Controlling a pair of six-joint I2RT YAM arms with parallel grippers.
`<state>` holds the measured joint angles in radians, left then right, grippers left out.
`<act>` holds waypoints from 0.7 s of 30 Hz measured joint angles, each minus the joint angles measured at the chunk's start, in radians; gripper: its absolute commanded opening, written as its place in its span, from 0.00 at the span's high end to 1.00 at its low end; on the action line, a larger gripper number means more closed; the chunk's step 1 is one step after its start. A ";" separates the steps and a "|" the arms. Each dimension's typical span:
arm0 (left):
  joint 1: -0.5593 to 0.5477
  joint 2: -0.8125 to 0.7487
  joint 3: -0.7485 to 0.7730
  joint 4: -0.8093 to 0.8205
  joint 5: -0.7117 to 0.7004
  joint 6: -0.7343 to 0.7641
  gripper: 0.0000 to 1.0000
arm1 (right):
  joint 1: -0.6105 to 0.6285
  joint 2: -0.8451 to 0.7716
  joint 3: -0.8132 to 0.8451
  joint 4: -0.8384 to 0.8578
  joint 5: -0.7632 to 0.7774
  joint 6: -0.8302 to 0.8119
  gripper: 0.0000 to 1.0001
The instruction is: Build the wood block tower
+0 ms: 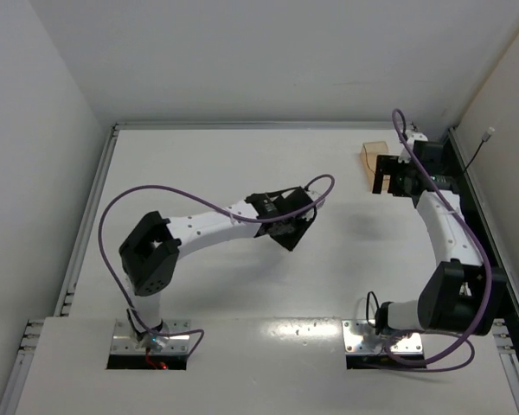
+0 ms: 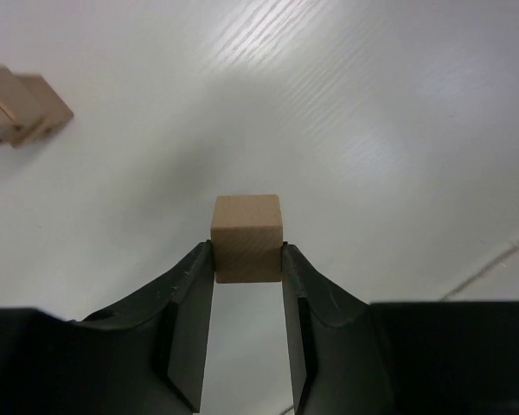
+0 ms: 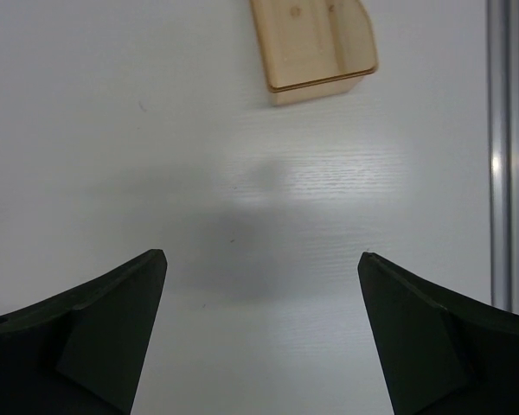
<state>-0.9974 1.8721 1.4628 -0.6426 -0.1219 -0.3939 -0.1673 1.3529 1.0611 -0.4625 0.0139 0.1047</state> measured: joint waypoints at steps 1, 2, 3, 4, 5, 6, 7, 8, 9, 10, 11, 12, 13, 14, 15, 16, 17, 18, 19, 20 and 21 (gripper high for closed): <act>0.000 -0.021 0.018 -0.006 0.016 0.026 0.96 | 0.000 0.008 0.002 -0.002 -0.023 -0.008 0.08; 0.000 -0.043 0.041 -0.015 0.034 0.055 0.96 | 0.000 0.019 0.005 -0.006 -0.051 -0.019 0.08; 0.002 -0.066 0.066 -0.023 0.055 0.085 0.96 | 0.000 0.028 0.009 -0.010 -0.077 -0.027 0.08; 0.004 -0.085 0.087 -0.026 0.072 0.111 0.96 | 0.000 0.036 0.011 -0.013 -0.096 -0.033 0.08; 0.004 -0.109 0.112 -0.030 0.098 0.150 0.96 | 0.000 0.043 0.014 -0.014 -0.117 -0.038 0.08; 0.005 -0.126 0.132 -0.040 0.119 0.176 0.96 | 0.000 0.048 0.016 -0.015 -0.132 -0.043 0.08; 0.008 -0.138 0.163 -0.061 0.146 0.208 0.95 | 0.000 0.050 0.018 -0.019 -0.148 -0.049 0.08; 0.010 -0.142 0.198 -0.086 0.171 0.240 0.95 | 0.000 0.053 0.020 -0.023 -0.159 -0.054 0.08; 0.011 -0.141 0.244 -0.114 0.193 0.276 0.95 | 0.000 0.053 0.024 -0.027 -0.172 -0.060 0.08; 0.013 -0.138 0.294 -0.143 0.216 0.314 0.95 | 0.000 0.055 0.029 -0.032 -0.182 -0.064 0.08; 0.018 -0.134 0.341 -0.172 0.234 0.344 0.95 | 0.000 0.055 0.032 -0.034 -0.188 -0.067 0.08; 0.026 -0.129 0.386 -0.201 0.257 0.375 0.95 | 0.000 0.055 0.036 -0.037 -0.195 -0.070 0.08; 0.038 -0.124 0.424 -0.224 0.272 0.398 0.96 | 0.000 0.055 0.039 -0.037 -0.201 -0.072 0.08; 0.056 -0.110 0.479 -0.254 0.289 0.428 0.97 | 0.000 0.055 0.042 -0.039 -0.204 -0.075 0.08; 0.071 -0.100 0.510 -0.272 0.296 0.446 0.97 | 0.000 0.056 0.045 -0.040 -0.207 -0.076 0.08; 0.089 -0.084 0.552 -0.297 0.301 0.465 0.99 | 0.000 0.056 0.047 -0.040 -0.209 -0.077 0.08; 0.111 -0.066 0.585 -0.314 0.307 0.481 0.99 | 0.000 0.056 0.050 -0.042 -0.210 -0.078 0.08; 0.129 -0.050 0.607 -0.330 0.311 0.494 0.99 | 0.000 0.059 0.055 -0.044 -0.213 -0.079 0.08; 0.149 -0.032 0.626 -0.351 0.314 0.508 0.99 | 0.000 0.061 0.060 -0.045 -0.216 -0.079 0.08; 0.167 -0.015 0.637 -0.369 0.316 0.518 0.99 | 0.000 0.064 0.064 -0.044 -0.218 -0.079 0.08; 0.188 0.006 0.644 -0.388 0.320 0.529 0.99 | 0.000 0.067 0.066 -0.044 -0.222 -0.079 0.08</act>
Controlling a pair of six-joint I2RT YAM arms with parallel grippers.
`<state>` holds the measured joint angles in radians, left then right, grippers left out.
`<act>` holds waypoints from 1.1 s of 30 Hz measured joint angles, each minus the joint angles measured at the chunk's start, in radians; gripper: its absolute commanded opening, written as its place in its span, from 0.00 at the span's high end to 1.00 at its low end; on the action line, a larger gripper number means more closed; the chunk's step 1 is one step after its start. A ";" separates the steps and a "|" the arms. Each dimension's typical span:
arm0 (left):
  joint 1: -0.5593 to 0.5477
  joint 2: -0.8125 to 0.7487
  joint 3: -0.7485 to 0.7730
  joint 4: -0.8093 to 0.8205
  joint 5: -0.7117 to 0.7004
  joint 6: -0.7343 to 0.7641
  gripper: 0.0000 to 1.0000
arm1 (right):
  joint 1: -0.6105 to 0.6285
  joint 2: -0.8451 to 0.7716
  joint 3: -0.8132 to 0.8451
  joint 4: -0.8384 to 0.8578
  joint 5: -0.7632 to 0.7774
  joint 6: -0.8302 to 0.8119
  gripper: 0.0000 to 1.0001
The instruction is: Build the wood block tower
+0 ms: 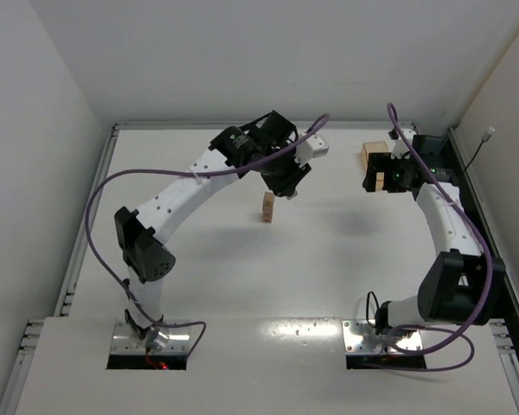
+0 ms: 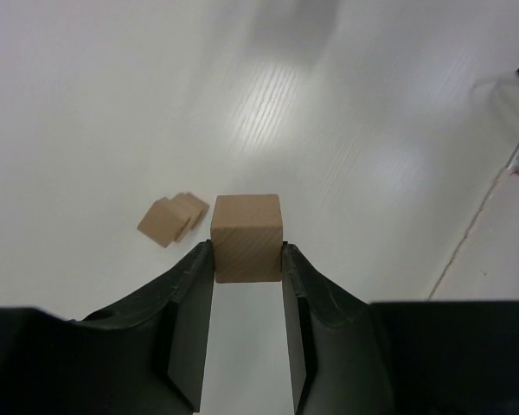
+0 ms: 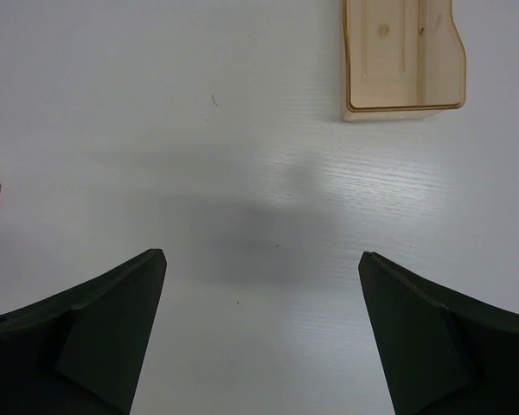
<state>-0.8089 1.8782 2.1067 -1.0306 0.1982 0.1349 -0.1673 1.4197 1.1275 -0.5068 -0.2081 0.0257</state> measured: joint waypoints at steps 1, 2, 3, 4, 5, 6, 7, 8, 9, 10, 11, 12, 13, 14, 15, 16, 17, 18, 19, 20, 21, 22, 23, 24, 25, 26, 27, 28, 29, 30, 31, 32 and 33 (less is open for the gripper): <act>0.014 0.019 0.008 -0.020 0.002 0.011 0.99 | 0.000 0.002 0.001 0.000 -0.002 0.000 0.08; 0.027 0.041 0.017 -0.042 0.003 0.019 0.99 | 0.000 0.003 0.001 0.000 -0.003 0.000 0.08; 0.042 0.065 0.031 -0.063 0.005 0.026 0.99 | 0.000 0.005 0.001 -0.001 -0.004 0.000 0.08; 0.053 0.084 0.039 -0.074 0.003 0.033 0.99 | 0.000 0.007 0.001 -0.001 -0.005 0.000 0.08; 0.063 0.100 0.041 -0.085 -0.002 0.039 0.99 | 0.000 0.008 0.001 -0.002 -0.005 0.000 0.08; 0.071 0.109 0.041 -0.093 -0.008 0.043 1.00 | 0.000 0.011 0.002 -0.003 -0.005 0.000 0.08; 0.082 0.118 0.043 -0.105 -0.016 0.045 1.00 | 0.000 0.012 0.003 -0.003 -0.006 0.000 0.08; 0.090 0.122 0.043 -0.109 -0.023 0.046 1.00 | 0.000 0.014 0.003 -0.003 -0.006 0.000 0.08; 0.096 0.125 0.047 -0.115 -0.030 0.047 1.00 | 0.000 0.016 0.005 -0.003 -0.006 0.000 0.08; 0.101 0.129 0.056 -0.122 -0.038 0.048 1.00 | 0.000 0.018 0.005 -0.003 -0.006 0.000 0.08; 0.107 0.132 0.065 -0.125 -0.046 0.048 1.00 | 0.000 0.020 0.005 -0.004 -0.006 0.000 0.08; 0.112 0.135 0.076 -0.127 -0.053 0.048 1.00 | 0.000 0.021 0.005 -0.003 -0.006 0.000 0.08; 0.118 0.137 0.081 -0.126 -0.060 0.048 1.00 | 0.000 0.021 0.005 -0.004 -0.006 0.000 0.08; 0.124 0.137 0.084 -0.127 -0.071 0.048 1.00 | 0.000 0.021 0.005 -0.003 -0.006 0.000 0.08; 0.129 0.137 0.086 -0.127 -0.080 0.048 1.00 | 0.000 0.021 0.005 -0.003 -0.006 0.000 0.08; 0.131 0.137 0.086 -0.127 -0.090 0.048 1.00 | 0.000 0.021 0.006 -0.003 -0.006 0.000 0.09; 0.135 0.138 0.086 -0.128 -0.097 0.047 1.00 | 0.000 0.022 0.006 -0.003 -0.006 0.000 0.09; 0.136 0.139 0.086 -0.127 -0.104 0.045 1.00 | 0.000 0.022 0.006 -0.003 -0.006 0.000 0.09; 0.138 0.142 0.086 -0.127 -0.111 0.044 1.00 | 0.000 0.022 0.006 -0.003 -0.006 0.000 0.09; 0.143 0.146 0.086 -0.127 -0.116 0.040 1.00 | 0.000 0.023 0.006 -0.003 -0.006 0.000 0.09; 0.143 0.151 0.086 -0.127 -0.117 0.039 1.00 | 0.000 0.024 0.006 -0.003 -0.006 0.000 0.09; 0.144 0.156 0.086 -0.127 -0.118 0.037 1.00 | 0.000 0.026 0.006 -0.003 -0.006 0.000 0.09; 0.144 0.161 0.086 -0.128 -0.119 0.037 1.00 | 0.000 0.029 0.006 -0.003 -0.006 0.000 0.09; 0.144 0.167 0.086 -0.127 -0.117 0.037 1.00 | 0.000 0.033 0.006 -0.003 -0.006 0.000 0.09; 0.144 0.171 0.086 -0.127 -0.116 0.036 1.00 | 0.000 0.038 0.006 -0.003 -0.006 0.000 0.09; 0.144 0.176 0.086 -0.127 -0.116 0.036 1.00 | 0.000 0.042 0.006 -0.003 -0.006 0.000 0.09; 0.144 0.180 0.086 -0.127 -0.113 0.036 1.00 | 0.000 0.044 0.006 -0.003 -0.006 0.000 0.09; 0.144 0.185 0.086 -0.127 -0.111 0.036 1.00 | 0.000 0.046 0.006 -0.004 -0.006 0.000 0.09; 0.144 0.188 0.086 -0.127 -0.109 0.036 1.00 | 0.000 0.047 0.006 -0.003 -0.006 0.000 0.09; 0.144 0.194 0.086 -0.127 -0.108 0.036 1.00 | 0.000 0.047 0.006 -0.003 -0.006 0.000 0.09; 0.144 0.197 0.086 -0.127 -0.105 0.036 1.00 | 0.000 0.047 0.006 -0.003 -0.006 0.000 0.09; 0.144 0.201 0.086 -0.127 -0.103 0.036 1.00 | 0.000 0.047 0.006 -0.003 -0.006 0.000 0.09; 0.144 0.205 0.086 -0.127 -0.100 0.036 1.00 | 0.000 0.047 0.006 -0.003 -0.006 0.000 0.09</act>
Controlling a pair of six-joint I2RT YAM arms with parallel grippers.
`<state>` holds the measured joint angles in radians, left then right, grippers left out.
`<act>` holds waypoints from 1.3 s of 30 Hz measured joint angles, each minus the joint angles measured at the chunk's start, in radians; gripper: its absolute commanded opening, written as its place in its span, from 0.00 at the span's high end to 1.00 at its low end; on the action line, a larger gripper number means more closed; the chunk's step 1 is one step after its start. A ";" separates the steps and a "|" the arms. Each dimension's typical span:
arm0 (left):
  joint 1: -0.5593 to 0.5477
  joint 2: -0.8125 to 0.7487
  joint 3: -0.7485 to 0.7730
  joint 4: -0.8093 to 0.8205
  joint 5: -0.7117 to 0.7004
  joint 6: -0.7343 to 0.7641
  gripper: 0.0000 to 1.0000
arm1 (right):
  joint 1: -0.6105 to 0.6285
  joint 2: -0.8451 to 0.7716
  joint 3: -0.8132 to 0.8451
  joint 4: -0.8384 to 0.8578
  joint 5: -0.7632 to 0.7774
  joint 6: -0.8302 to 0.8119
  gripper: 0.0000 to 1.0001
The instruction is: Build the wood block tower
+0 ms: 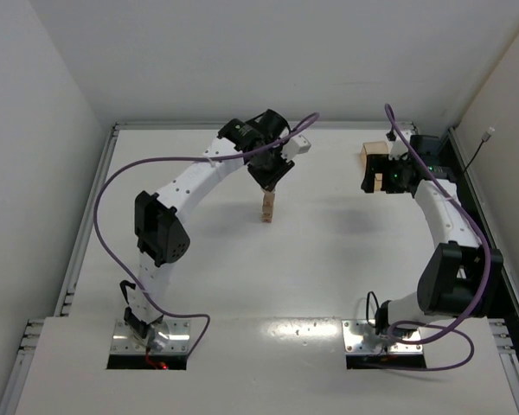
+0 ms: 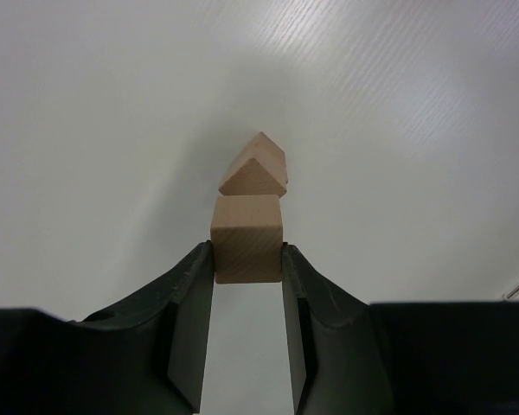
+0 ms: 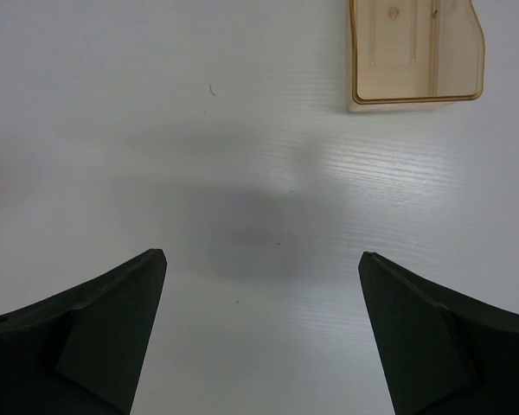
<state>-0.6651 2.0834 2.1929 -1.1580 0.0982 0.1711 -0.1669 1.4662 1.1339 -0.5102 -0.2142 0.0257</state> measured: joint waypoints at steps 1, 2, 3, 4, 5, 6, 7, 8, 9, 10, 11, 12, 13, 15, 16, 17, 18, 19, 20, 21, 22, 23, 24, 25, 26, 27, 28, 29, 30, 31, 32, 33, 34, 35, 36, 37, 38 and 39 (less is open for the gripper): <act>0.000 0.004 0.000 0.000 0.002 0.000 1.00 | 0.000 0.000 0.000 0.000 0.000 0.000 0.09; 0.000 0.007 0.000 0.000 0.004 0.000 1.00 | 0.000 0.000 0.000 0.000 0.000 0.000 0.09; 0.000 0.010 0.000 0.000 0.006 0.000 1.00 | 0.000 0.000 0.000 0.000 0.000 0.000 0.09; 0.000 0.013 0.000 0.000 0.008 0.000 1.00 | 0.000 0.001 0.000 0.000 0.000 0.000 0.09; 0.000 0.014 0.000 0.000 0.009 0.000 1.00 | 0.000 0.001 0.000 0.000 0.000 0.000 0.09; 0.000 0.014 0.000 0.000 0.011 -0.001 1.00 | 0.000 0.002 0.000 0.000 0.000 0.000 0.09; 0.000 0.014 0.000 0.000 0.012 -0.004 1.00 | 0.000 0.003 0.000 0.000 0.000 0.000 0.09; 0.000 0.014 0.000 0.001 0.014 -0.006 1.00 | 0.000 0.004 0.000 0.000 0.000 0.000 0.09; 0.000 0.014 0.000 0.000 0.015 -0.008 1.00 | 0.000 0.004 0.000 0.000 0.000 0.000 0.09; 0.000 0.014 0.000 0.000 0.016 -0.008 1.00 | 0.000 0.004 0.000 0.000 0.000 0.000 0.09; 0.000 0.014 0.000 0.000 0.017 -0.011 1.00 | 0.000 0.005 0.000 0.000 0.000 0.000 0.09; 0.000 0.014 0.000 0.000 0.018 -0.012 1.00 | 0.000 0.005 0.000 0.000 0.000 0.000 0.09; 0.000 0.014 0.000 0.000 0.018 -0.014 1.00 | 0.000 0.005 0.000 0.000 0.000 0.000 0.09; 0.000 0.015 0.000 0.000 0.018 -0.015 1.00 | 0.000 0.005 0.000 0.000 0.000 0.000 0.09; 0.000 0.015 0.000 0.000 0.018 -0.015 1.00 | 0.000 0.005 0.000 0.000 0.000 0.000 0.09; 0.000 0.016 0.000 0.000 0.018 -0.015 1.00 | 0.000 0.006 0.000 0.000 0.000 0.000 0.09; 0.000 0.018 0.000 0.000 0.018 -0.017 1.00 | 0.000 0.008 0.000 0.000 0.000 0.000 0.09; 0.000 0.019 0.000 0.000 0.017 -0.019 1.00 | 0.000 0.009 0.000 0.000 0.000 0.000 0.09; 0.000 0.023 0.000 0.000 0.014 -0.022 1.00 | 0.000 0.010 0.000 0.000 0.000 0.000 0.09; 0.000 0.024 0.000 0.000 0.013 -0.023 1.00 | 0.000 0.011 0.000 0.000 0.000 0.000 0.09; 0.000 0.026 0.000 0.000 0.009 -0.025 1.00 | 0.000 0.013 0.000 0.000 0.000 0.000 0.09; 0.000 0.027 0.000 0.001 0.006 -0.026 1.00 | 0.000 0.014 0.000 0.000 0.000 0.000 0.09; 0.000 0.028 0.000 0.001 0.004 -0.027 1.00 | 0.000 0.016 0.000 0.000 0.000 0.000 0.09; 0.000 0.028 0.000 0.001 0.000 -0.027 1.00 | 0.000 0.016 0.000 0.000 0.000 0.000 0.09; 0.000 0.028 0.000 0.001 -0.002 -0.028 1.00 | 0.000 0.017 0.000 0.000 0.000 0.000 0.09; 0.000 0.028 0.000 0.002 -0.006 -0.029 1.00 | 0.000 0.017 0.000 0.000 0.000 0.000 0.09; 0.000 0.028 0.000 0.002 -0.008 -0.030 1.00 | 0.000 0.017 0.000 0.000 0.000 0.000 0.09; 0.000 0.029 0.000 0.002 -0.010 -0.031 1.00 | 0.000 0.017 0.000 0.000 0.000 0.000 0.09; 0.000 0.029 0.000 0.002 -0.010 -0.031 1.00 | 0.000 0.017 0.000 0.000 0.000 0.000 0.09; 0.000 0.030 0.000 0.003 -0.011 -0.031 1.00 | 0.000 0.017 0.000 0.000 0.000 0.000 0.09; 0.000 0.030 0.000 0.003 -0.013 -0.031 1.00 | 0.000 0.017 0.000 0.000 0.000 0.000 0.09; 0.000 0.030 0.000 0.003 -0.013 -0.031 1.00 | 0.000 0.017 0.000 0.000 0.000 0.000 0.09; 0.000 0.031 0.000 0.003 -0.014 -0.031 1.00 | 0.000 0.018 0.000 0.000 0.000 0.000 0.09; 0.000 0.031 0.000 0.003 -0.014 -0.031 1.00 | 0.000 0.019 0.000 0.000 0.000 0.000 0.09; 0.000 0.031 0.000 0.003 -0.014 -0.032 1.00 | 0.000 0.021 0.000 0.000 0.000 0.000 0.09; 0.000 0.032 0.000 0.003 -0.014 -0.032 1.00 | 0.000 0.023 0.000 0.000 0.000 0.000 0.09; 0.000 0.034 0.003 0.003 -0.014 -0.034 1.00 | 0.000 0.023 0.000 0.000 0.000 0.000 0.09; 0.000 0.038 0.005 0.005 -0.014 -0.036 1.00 | 0.000 0.024 0.000 0.000 0.000 0.000 0.09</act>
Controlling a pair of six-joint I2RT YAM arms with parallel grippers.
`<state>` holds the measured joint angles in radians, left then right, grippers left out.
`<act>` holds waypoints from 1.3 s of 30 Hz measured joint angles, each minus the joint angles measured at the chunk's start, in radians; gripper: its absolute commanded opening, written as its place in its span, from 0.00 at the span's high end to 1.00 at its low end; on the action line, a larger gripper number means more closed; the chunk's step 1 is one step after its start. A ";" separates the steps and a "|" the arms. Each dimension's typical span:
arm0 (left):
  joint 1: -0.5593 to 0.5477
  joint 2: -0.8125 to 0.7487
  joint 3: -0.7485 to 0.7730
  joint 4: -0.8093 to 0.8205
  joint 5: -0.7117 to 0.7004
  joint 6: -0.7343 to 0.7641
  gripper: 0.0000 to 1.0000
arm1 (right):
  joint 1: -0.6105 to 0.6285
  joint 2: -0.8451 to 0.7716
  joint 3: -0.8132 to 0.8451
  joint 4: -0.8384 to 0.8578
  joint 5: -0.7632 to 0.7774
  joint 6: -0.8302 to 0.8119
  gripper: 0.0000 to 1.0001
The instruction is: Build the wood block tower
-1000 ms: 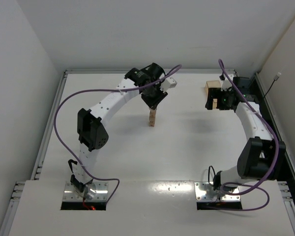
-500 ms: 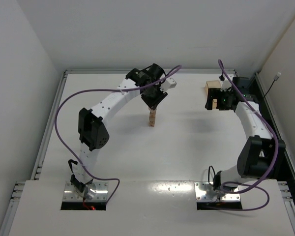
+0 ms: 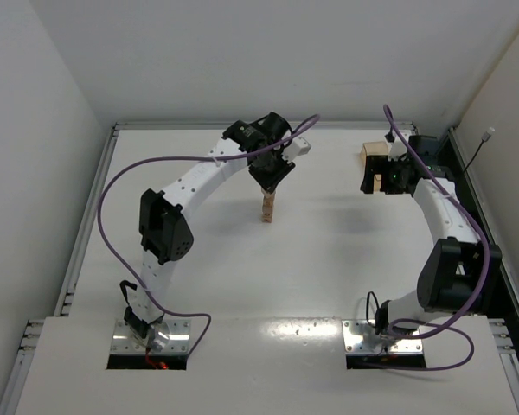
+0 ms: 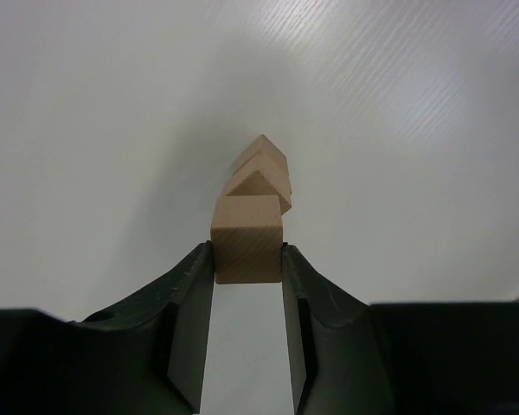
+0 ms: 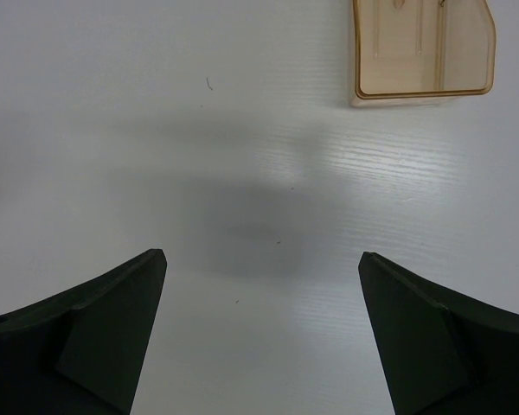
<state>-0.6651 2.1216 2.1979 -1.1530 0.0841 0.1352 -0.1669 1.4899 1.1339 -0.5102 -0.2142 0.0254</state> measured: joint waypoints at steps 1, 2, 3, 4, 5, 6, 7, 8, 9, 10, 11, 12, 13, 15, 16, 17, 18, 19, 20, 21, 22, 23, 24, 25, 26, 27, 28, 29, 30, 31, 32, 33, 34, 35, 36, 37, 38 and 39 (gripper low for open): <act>0.000 0.003 0.001 0.002 0.000 -0.002 1.00 | 0.000 0.000 0.000 0.000 0.000 0.000 0.09; 0.000 0.007 0.001 0.002 0.000 -0.005 1.00 | 0.000 0.000 0.000 0.000 0.000 0.000 0.09; 0.000 0.011 0.001 0.002 0.000 -0.006 1.00 | 0.000 0.000 0.000 0.000 0.000 0.000 0.09; 0.000 0.015 0.001 0.002 0.000 -0.006 1.00 | 0.000 0.000 0.000 0.000 0.000 0.000 0.09; 0.000 0.019 0.001 0.003 -0.001 -0.008 1.00 | 0.000 0.000 0.000 0.000 0.000 0.000 0.09; 0.000 0.023 0.001 0.002 -0.002 -0.009 1.00 | 0.000 0.000 0.000 0.000 0.000 0.000 0.09; 0.000 0.026 0.001 0.002 -0.002 -0.009 1.00 | 0.000 0.000 0.000 0.000 0.000 0.000 0.09; 0.000 0.027 0.001 0.002 -0.002 -0.009 1.00 | 0.000 0.000 0.000 0.000 0.000 0.000 0.09; 0.000 0.027 0.001 0.002 -0.002 -0.009 1.00 | 0.000 0.000 0.000 0.000 0.000 0.000 0.09; 0.000 0.027 0.001 0.002 -0.002 -0.009 1.00 | 0.000 0.000 0.000 0.000 0.000 0.000 0.09; 0.000 0.027 0.001 0.002 -0.002 -0.009 1.00 | 0.000 0.000 0.000 0.000 0.000 0.000 0.09; 0.000 0.027 0.001 0.002 -0.002 -0.009 1.00 | 0.000 0.000 0.000 0.000 0.000 0.000 0.09; 0.000 0.027 0.001 0.002 -0.002 -0.009 1.00 | 0.000 0.001 0.000 0.000 0.000 0.000 0.09; 0.000 0.027 0.001 0.002 -0.002 -0.009 1.00 | 0.000 0.004 0.000 0.000 0.000 0.000 0.09; 0.000 0.027 0.001 0.003 -0.002 -0.010 1.00 | 0.000 0.007 0.002 0.000 0.000 0.000 0.09; 0.000 0.028 0.001 0.002 -0.002 -0.010 1.00 | 0.000 0.012 0.004 0.000 0.000 0.000 0.09; 0.000 0.029 0.001 0.003 -0.002 -0.010 0.99 | 0.000 0.016 0.006 0.000 0.000 0.000 0.09; 0.000 0.031 0.001 0.002 -0.002 -0.010 0.97 | 0.000 0.018 0.006 0.000 0.000 0.000 0.09; 0.000 0.032 0.001 0.003 -0.002 -0.010 0.97 | 0.000 0.019 0.006 0.000 0.000 0.000 0.09; 0.000 0.035 0.001 0.002 -0.002 -0.010 0.96 | 0.000 0.019 0.006 0.000 -0.001 0.000 0.09; 0.000 0.037 0.001 0.003 -0.002 -0.010 0.96 | 0.000 0.019 0.008 0.000 -0.003 0.000 0.09; 0.000 0.039 0.001 0.002 -0.002 -0.010 0.93 | 0.000 0.019 0.008 0.000 -0.005 0.000 0.09; 0.000 0.040 0.001 0.002 -0.002 -0.010 0.91 | 0.000 0.019 0.009 0.000 -0.005 0.000 0.09; 0.000 0.040 0.001 0.002 -0.002 -0.010 0.88 | 0.000 0.020 0.010 0.000 -0.006 0.000 0.09; 0.000 0.040 0.001 0.002 -0.002 -0.010 0.82 | 0.000 0.020 0.010 0.000 -0.006 0.000 0.09; 0.000 0.040 0.001 0.002 -0.002 -0.010 0.79 | 0.000 0.021 0.010 0.000 -0.006 0.000 0.09; 0.000 0.040 0.001 0.002 -0.002 -0.010 0.75 | 0.000 0.023 0.010 0.000 -0.006 0.000 0.09; 0.000 0.040 0.002 0.002 -0.002 -0.010 0.67 | 0.000 0.025 0.010 0.000 -0.007 0.000 0.09; 0.000 0.040 0.002 0.003 -0.002 -0.009 0.63 | 0.000 0.028 0.010 0.000 -0.007 0.000 0.09; 0.000 0.040 0.003 0.003 -0.002 -0.011 0.60 | 0.000 0.030 0.010 0.000 -0.007 0.000 0.09; 0.000 0.040 0.005 0.005 -0.002 -0.011 0.57 | 0.000 0.031 0.010 0.000 -0.006 0.000 0.09; 0.000 0.040 0.006 0.006 -0.002 -0.011 0.50 | 0.000 0.032 0.010 0.000 -0.006 0.000 0.09; 0.000 0.040 0.006 0.008 -0.002 -0.010 0.47 | 0.000 0.032 0.010 0.000 -0.006 0.000 0.09; 0.000 0.040 0.006 0.010 -0.002 -0.011 0.44 | 0.000 0.032 0.010 0.000 -0.006 0.000 0.09; 0.000 0.040 0.006 0.010 -0.002 -0.012 0.38 | 0.000 0.032 0.011 -0.001 -0.006 0.000 0.09; 0.000 0.040 0.006 0.011 -0.002 -0.013 0.36 | 0.000 0.032 0.013 0.000 -0.007 0.000 0.09; 0.000 0.040 0.006 0.011 -0.002 -0.016 0.35 | 0.000 0.032 0.014 0.000 -0.007 0.000 0.09; 0.000 0.040 0.006 0.013 -0.002 -0.017 0.33 | 0.000 0.032 0.015 0.000 -0.007 0.000 0.09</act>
<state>-0.6651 2.1620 2.2040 -1.1404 0.0826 0.1181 -0.1669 1.5219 1.1492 -0.5102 -0.2211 0.0257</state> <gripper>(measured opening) 0.635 0.912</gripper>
